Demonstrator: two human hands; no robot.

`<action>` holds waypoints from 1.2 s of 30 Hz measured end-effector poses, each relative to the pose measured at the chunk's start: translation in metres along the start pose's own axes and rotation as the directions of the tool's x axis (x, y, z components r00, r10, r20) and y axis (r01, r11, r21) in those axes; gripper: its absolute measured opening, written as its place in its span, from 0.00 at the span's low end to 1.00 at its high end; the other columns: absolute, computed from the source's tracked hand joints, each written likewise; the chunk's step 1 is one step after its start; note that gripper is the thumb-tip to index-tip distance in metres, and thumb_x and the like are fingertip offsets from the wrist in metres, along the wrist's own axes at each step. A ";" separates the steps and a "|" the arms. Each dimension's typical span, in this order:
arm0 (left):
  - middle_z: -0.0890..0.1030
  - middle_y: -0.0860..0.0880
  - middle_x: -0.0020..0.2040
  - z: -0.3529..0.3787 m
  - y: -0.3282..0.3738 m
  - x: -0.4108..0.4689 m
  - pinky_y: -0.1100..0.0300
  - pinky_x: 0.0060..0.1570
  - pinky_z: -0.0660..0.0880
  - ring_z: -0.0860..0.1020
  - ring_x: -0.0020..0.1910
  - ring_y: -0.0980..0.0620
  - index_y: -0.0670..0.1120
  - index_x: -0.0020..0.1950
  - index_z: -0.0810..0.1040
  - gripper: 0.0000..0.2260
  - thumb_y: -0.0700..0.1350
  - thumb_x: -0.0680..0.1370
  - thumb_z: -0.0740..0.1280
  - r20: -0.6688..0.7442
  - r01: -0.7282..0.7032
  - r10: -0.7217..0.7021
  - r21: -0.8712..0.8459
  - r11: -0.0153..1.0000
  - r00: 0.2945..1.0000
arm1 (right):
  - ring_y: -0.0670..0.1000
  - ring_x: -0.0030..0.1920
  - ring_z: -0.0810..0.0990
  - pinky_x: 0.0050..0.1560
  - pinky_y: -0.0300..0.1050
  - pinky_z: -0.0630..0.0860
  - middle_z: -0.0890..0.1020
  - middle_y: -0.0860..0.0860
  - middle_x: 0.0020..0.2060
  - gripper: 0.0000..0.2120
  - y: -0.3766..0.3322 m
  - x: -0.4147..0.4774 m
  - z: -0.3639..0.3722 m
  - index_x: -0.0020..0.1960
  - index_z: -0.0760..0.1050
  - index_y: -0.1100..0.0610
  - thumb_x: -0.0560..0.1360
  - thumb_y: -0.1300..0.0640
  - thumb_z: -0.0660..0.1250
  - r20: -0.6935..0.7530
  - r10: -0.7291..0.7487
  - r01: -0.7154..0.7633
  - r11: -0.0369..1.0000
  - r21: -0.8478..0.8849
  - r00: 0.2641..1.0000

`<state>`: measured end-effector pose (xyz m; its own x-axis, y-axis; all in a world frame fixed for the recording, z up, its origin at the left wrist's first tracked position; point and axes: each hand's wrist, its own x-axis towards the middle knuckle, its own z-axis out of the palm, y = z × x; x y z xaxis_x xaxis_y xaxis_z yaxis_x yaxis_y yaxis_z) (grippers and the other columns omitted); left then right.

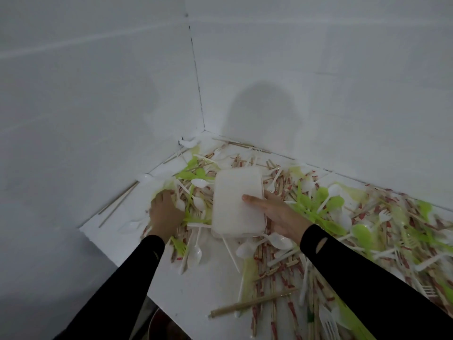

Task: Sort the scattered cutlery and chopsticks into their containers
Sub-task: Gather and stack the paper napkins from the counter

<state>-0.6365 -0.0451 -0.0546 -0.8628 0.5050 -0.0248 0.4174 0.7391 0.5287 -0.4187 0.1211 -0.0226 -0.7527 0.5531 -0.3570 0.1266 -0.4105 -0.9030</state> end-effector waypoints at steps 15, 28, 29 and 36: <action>0.76 0.38 0.51 -0.018 -0.047 0.040 0.46 0.50 0.72 0.74 0.52 0.37 0.36 0.53 0.77 0.06 0.37 0.79 0.63 -0.142 -0.210 0.249 0.244 0.947 0.958 | 0.58 0.56 0.83 0.51 0.59 0.81 0.84 0.54 0.56 0.25 0.005 0.018 -0.009 0.66 0.74 0.55 0.71 0.55 0.75 0.026 0.026 -0.029 0.994 0.104 0.999; 0.76 0.41 0.55 0.011 0.128 -0.040 0.55 0.51 0.73 0.75 0.52 0.45 0.39 0.53 0.74 0.06 0.37 0.77 0.66 -0.051 -0.709 0.708 -0.090 0.700 0.705 | 0.56 0.64 0.78 0.59 0.61 0.78 0.75 0.49 0.68 0.40 -0.001 0.031 -0.005 0.71 0.64 0.47 0.67 0.32 0.73 -0.259 -0.008 0.068 0.972 0.224 0.966; 0.76 0.41 0.54 0.017 0.139 -0.048 0.55 0.51 0.73 0.76 0.51 0.44 0.38 0.54 0.75 0.06 0.37 0.77 0.65 -0.015 -0.704 0.705 -0.071 0.707 0.709 | 0.55 0.68 0.74 0.62 0.61 0.76 0.70 0.47 0.72 0.47 0.001 0.036 -0.007 0.74 0.60 0.45 0.63 0.26 0.71 -0.277 -0.016 0.073 0.978 0.195 0.961; 0.82 0.41 0.45 0.035 0.180 -0.052 0.50 0.44 0.78 0.81 0.41 0.46 0.36 0.52 0.80 0.10 0.40 0.81 0.61 0.020 -0.700 0.716 -0.189 0.688 0.698 | 0.56 0.67 0.74 0.66 0.61 0.72 0.66 0.54 0.73 0.61 -0.006 0.040 -0.019 0.77 0.49 0.42 0.54 0.30 0.79 -0.288 -0.012 0.133 0.905 0.405 0.958</action>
<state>-0.5061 0.0775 0.0123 -0.2976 0.8906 0.3439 0.8377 0.0708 0.5416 -0.4370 0.1591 -0.0361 -0.5366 0.7432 -0.3995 -0.2473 -0.5912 -0.7676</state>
